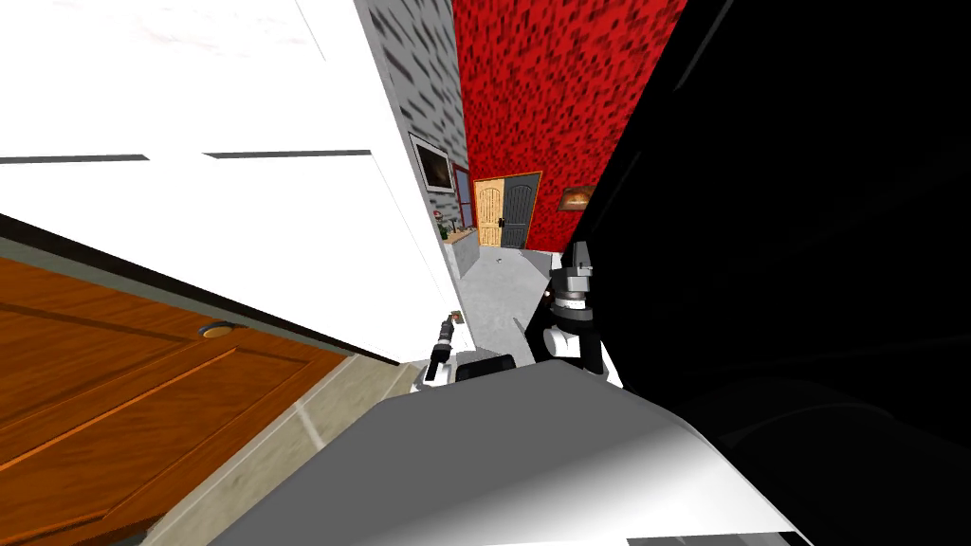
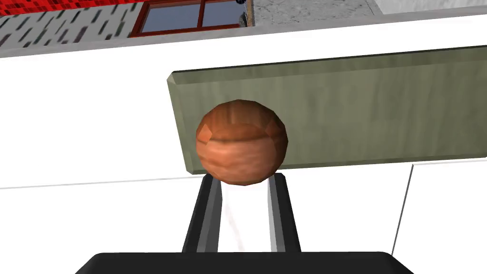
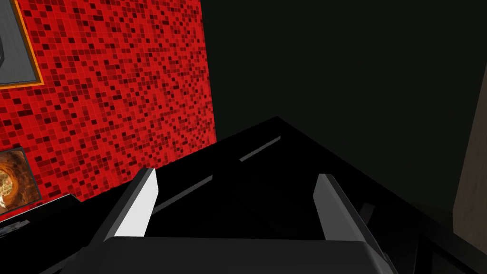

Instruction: Push the door open

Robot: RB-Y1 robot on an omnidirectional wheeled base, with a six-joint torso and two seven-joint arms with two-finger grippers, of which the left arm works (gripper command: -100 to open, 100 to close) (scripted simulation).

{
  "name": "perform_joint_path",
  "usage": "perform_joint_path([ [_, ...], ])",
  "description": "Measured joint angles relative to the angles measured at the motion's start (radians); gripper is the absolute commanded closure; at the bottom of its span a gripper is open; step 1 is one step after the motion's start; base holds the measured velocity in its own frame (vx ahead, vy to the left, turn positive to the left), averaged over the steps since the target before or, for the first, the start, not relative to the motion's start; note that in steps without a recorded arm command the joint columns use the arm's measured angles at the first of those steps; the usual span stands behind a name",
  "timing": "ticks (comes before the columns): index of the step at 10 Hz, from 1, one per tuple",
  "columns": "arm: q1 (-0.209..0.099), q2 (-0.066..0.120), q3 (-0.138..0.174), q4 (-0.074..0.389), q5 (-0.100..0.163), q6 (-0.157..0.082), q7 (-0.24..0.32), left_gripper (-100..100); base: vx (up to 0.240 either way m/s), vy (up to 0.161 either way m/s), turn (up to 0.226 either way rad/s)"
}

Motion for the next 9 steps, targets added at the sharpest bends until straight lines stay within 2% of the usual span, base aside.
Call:
perform_joint_path([
  [1,-0.003,0.005,0.001,0.003,-0.001,-0.003,0.000,-100,-0.020,-0.038,0.113],
  [3,-0.008,0.009,0.005,0.001,0.003,0.003,-0.002,-100,-0.238,-0.083,0.043],
  [5,-0.004,0.005,0.006,-0.014,0.006,0.017,-0.003,-100,-0.263,-0.076,0.071],
  [7,-0.001,-0.012,0.009,-0.027,0.010,0.030,-0.006,-100,-0.254,-0.084,0.075],
  [8,-0.013,-0.026,0.013,-0.012,0.013,0.029,-0.007,-100,-0.115,-0.053,0.017],
  [9,-0.014,-0.028,0.013,-0.009,0.014,0.028,-0.007,-100,0.093,-0.011,-0.025],
])
